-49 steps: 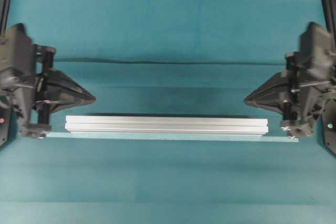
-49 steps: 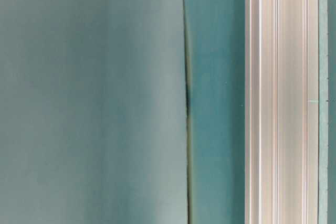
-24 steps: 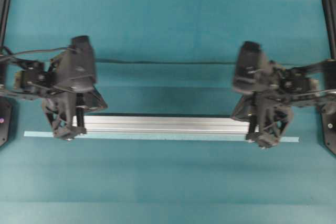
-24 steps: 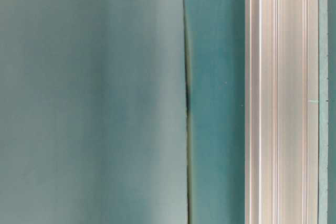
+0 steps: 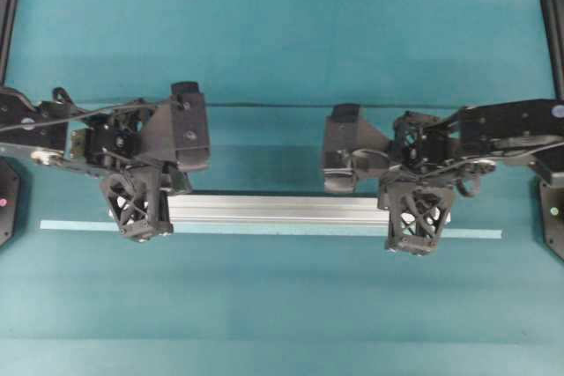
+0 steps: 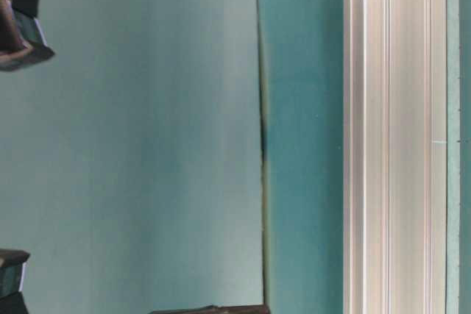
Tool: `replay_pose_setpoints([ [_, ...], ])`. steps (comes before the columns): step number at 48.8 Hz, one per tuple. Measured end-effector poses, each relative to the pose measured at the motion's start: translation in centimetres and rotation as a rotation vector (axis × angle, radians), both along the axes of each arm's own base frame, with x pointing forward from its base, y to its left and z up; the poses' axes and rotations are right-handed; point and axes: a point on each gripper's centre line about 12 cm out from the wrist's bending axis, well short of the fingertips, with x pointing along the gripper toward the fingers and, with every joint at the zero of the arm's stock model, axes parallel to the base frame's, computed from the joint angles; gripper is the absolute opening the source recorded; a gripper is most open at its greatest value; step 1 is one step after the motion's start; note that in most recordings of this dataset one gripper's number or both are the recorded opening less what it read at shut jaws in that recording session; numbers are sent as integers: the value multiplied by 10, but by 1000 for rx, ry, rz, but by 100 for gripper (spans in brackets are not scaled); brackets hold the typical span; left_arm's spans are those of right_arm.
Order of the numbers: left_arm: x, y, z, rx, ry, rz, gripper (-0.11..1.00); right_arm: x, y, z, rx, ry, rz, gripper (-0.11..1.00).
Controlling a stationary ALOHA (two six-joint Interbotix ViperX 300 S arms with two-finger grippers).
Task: Lift the metal rail with both hands.
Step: 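Lower both open grippers around the rail near each end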
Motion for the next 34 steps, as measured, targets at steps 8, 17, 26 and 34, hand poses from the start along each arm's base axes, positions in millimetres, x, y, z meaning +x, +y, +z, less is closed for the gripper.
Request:
replay_pose_setpoints([
  [8,2,-1,-9,24,32,-48,-1,2,0,-7,-3,21,10,2],
  [17,3,-1,-14,35,46,-71,9,2,-1,-7,-18,21,20,2],
  [26,4,-1,-16,32,53,-67,36,6,-2,-7,-31,-8,46,2],
  [34,4,-1,-20,29,66,-63,77,8,-2,-6,-37,-31,63,24],
])
